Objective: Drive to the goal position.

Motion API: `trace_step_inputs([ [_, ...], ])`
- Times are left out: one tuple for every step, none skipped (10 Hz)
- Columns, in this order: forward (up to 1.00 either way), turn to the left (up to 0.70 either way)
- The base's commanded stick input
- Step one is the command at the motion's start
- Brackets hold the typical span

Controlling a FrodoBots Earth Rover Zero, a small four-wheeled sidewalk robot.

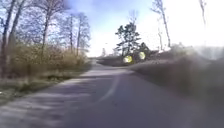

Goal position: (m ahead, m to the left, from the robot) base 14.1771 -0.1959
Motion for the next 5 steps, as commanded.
trace_step_inputs([
  [1.00,0.00],
  [1.00,0.00],
  [1.00,0.00],
  [1.00,0.00],
  [1.00,0.00],
])
